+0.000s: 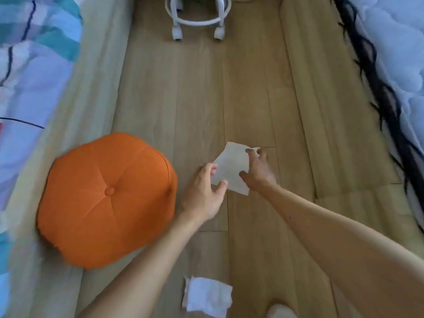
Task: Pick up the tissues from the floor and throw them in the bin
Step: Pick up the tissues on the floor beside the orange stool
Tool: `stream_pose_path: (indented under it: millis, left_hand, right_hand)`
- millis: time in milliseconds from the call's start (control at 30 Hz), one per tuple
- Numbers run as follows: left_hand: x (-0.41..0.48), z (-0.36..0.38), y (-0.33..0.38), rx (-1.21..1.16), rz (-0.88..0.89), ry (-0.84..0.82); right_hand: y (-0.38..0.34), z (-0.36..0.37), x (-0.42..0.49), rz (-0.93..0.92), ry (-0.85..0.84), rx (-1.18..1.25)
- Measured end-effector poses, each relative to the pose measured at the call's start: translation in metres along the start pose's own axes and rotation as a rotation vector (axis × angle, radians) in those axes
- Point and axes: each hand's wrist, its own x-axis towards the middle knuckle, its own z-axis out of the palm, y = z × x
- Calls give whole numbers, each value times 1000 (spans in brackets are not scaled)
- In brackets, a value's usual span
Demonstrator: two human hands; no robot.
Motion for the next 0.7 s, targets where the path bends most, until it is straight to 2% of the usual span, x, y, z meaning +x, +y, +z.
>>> stream_pose_path:
  millis: [167,367,433,533,600,700]
  left_hand:
    - [55,39,-40,49,68,-30]
    - [73,66,-57,57,128,-53]
    - [72,71,-57,89,134,-84]
    - [69,76,-58,129,153,-103]
    - [67,78,-59,114,157,-97]
    - [63,80,-59,73,176,-43]
  right_hand:
    - [25,54,64,-45,38,-62]
    - [43,77,76,-133,157,-130]
    - [44,74,71,-132,77,-6]
    - [37,58,52,-55,-155,442]
    - [28,45,33,-121,-280,599]
    - [20,31,2,-235,-366,724]
